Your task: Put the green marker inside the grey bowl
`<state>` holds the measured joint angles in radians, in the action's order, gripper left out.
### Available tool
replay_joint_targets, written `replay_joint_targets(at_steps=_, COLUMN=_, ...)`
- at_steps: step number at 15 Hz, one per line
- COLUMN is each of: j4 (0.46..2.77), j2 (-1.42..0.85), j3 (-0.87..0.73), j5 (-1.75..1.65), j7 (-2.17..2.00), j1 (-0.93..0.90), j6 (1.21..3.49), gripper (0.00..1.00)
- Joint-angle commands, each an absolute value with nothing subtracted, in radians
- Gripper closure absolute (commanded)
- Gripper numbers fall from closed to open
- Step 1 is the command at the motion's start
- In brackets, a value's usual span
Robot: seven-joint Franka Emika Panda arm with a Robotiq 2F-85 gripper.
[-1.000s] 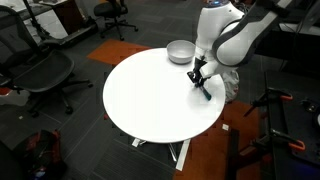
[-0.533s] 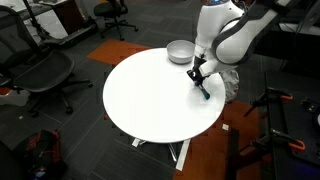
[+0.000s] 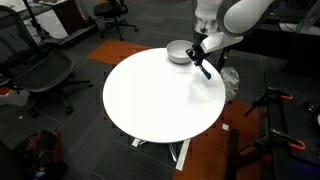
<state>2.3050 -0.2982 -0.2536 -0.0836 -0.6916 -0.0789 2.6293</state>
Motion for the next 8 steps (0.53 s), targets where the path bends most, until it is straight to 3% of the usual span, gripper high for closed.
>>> replay_joint_targets(at_steps=1, j4=2.248, j2=-0.245, j3=-0.265, j5=-0.160, j7=-0.720, j1=-0.076, j6=2.541, gripper=0.95)
replay_joint_targets(at_steps=8, j4=2.078, j2=-0.310, j3=-0.272, j5=-0.229, j7=-0.742, j1=-0.037, j6=2.529, gripper=0.95)
